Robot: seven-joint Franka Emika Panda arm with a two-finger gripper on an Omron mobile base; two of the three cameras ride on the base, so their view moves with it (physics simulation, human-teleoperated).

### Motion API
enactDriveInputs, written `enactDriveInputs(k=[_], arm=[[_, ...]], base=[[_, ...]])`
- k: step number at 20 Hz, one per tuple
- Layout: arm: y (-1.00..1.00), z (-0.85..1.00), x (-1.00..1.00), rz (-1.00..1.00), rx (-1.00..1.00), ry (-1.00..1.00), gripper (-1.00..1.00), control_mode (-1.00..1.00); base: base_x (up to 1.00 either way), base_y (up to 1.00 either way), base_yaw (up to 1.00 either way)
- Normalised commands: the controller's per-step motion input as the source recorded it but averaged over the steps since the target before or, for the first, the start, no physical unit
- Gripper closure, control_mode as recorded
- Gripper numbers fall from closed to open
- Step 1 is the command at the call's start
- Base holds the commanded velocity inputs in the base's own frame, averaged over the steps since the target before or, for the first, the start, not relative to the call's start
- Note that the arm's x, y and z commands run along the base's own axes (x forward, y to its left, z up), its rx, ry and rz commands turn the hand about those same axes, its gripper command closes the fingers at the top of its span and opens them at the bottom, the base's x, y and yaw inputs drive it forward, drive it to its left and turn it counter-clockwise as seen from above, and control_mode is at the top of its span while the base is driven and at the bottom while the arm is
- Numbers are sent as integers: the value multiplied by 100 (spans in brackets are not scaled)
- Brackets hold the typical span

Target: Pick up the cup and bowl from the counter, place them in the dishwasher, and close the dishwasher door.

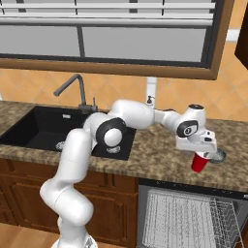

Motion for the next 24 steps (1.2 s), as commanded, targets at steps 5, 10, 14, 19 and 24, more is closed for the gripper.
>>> enactDriveInputs(k=[5, 10, 14, 19, 24], arm=[[32, -35, 0, -5, 0, 0, 100, -100], [4, -11, 0, -1, 0, 0, 100, -100], [-7, 1, -44, -2, 5, 5, 100, -100], [43, 25, -100, -1, 9, -24, 100, -100], [11, 27, -100, 3, 13, -35, 100, -100]], base=[[0, 0, 0], [0, 0, 0], [0, 0, 0], [0, 0, 0], [0, 0, 0]])
